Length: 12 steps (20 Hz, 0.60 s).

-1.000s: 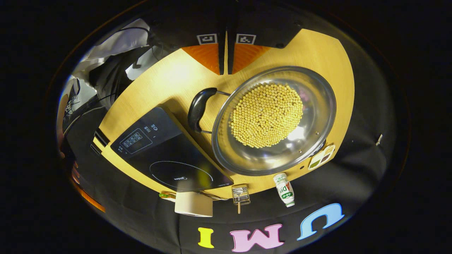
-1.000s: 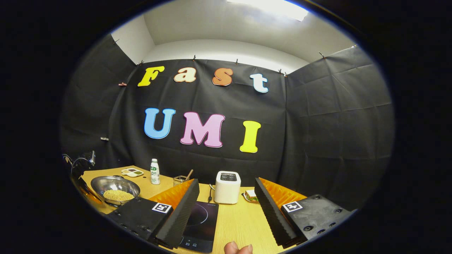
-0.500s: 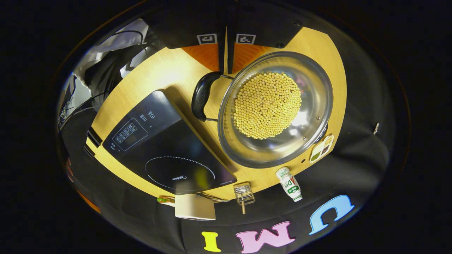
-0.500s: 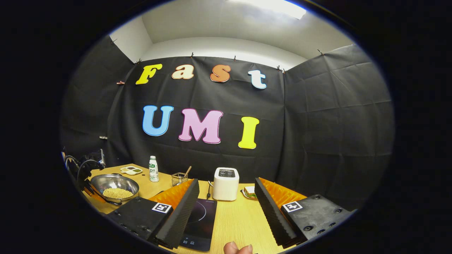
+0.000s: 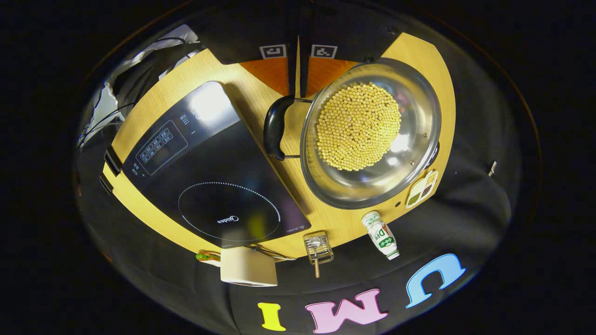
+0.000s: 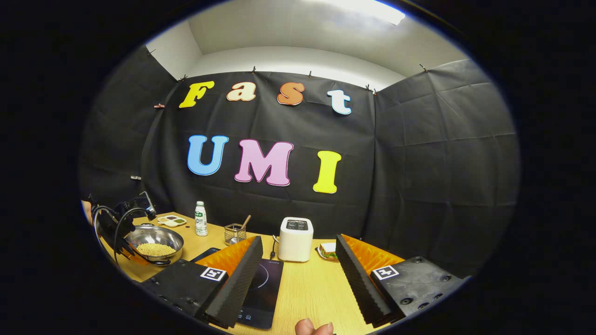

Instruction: First push the handle of the pot to place it horizontally, then grasp the pot with both hands and set it on the induction cooktop.

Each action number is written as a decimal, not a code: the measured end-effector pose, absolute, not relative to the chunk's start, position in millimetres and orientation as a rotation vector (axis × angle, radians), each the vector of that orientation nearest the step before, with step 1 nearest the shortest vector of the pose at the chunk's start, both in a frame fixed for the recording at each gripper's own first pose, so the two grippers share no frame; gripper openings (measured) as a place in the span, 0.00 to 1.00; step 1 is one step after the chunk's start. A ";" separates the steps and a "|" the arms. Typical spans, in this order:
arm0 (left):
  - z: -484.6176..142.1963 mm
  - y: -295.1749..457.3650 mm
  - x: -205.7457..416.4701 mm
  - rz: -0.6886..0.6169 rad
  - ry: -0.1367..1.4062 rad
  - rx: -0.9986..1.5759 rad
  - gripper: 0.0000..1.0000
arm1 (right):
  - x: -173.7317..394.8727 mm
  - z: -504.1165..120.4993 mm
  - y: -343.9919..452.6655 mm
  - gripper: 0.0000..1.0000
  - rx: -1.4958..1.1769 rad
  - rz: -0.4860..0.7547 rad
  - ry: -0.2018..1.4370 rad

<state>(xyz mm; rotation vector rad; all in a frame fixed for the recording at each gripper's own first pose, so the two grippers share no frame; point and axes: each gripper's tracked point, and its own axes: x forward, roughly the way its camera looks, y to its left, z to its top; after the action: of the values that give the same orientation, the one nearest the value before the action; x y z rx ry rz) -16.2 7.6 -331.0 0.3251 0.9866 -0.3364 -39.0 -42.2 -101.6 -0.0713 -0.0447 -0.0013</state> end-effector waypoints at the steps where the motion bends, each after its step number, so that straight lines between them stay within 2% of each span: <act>1: -330.0 3.9 -12.2 -0.331 0.982 0.323 0.05 | -39.2 -101.8 -44.6 0.98 -0.069 -0.002 -0.045; 12: -323.3 -28.7 49.4 -0.266 0.921 0.201 0.05 | -32.2 -108.8 -56.6 0.98 -0.065 -0.012 -0.037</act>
<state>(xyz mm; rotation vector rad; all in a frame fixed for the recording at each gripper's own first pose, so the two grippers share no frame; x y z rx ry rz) 49.4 -28.7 -323.3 0.2011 0.9206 -0.2663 -32.2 -56.6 -108.8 -0.0647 -0.0369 -0.0124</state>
